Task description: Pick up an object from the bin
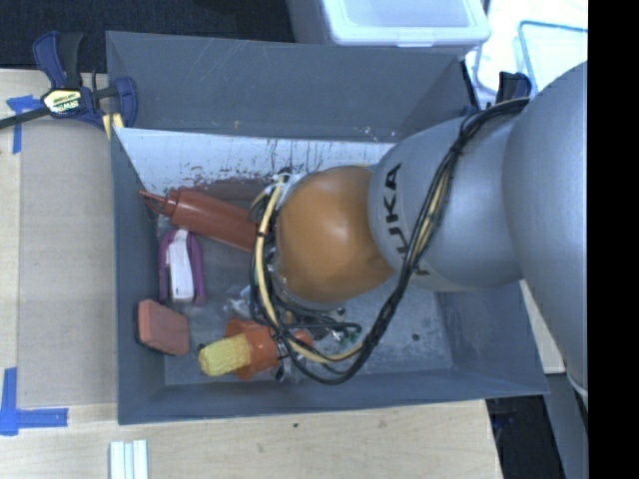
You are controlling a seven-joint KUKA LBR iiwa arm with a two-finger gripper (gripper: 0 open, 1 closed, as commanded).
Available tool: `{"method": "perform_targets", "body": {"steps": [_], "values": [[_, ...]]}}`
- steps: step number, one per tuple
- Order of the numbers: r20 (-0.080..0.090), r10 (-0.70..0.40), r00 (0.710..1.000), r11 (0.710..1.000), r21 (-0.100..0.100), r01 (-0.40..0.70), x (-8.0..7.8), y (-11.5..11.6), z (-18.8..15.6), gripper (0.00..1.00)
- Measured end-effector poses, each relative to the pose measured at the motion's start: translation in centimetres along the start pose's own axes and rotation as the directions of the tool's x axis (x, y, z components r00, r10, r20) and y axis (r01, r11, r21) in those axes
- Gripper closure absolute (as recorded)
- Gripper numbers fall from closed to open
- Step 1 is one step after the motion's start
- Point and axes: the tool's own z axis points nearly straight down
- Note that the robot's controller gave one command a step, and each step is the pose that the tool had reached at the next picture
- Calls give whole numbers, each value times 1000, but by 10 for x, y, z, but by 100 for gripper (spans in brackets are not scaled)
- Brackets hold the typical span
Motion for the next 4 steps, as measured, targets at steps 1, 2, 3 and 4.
{"method": "perform_targets", "body": {"steps": [1,2,3,4], "values": [[12,-181,983,983,8,181,0,-12,39,0],[5,-34,999,999,3,34,-9,-37,38,100],[5,-34,999,999,3,34,-9,-37,38,100],[-1,-32,999,999,-1,32,-6,-36,-6,100]]}}
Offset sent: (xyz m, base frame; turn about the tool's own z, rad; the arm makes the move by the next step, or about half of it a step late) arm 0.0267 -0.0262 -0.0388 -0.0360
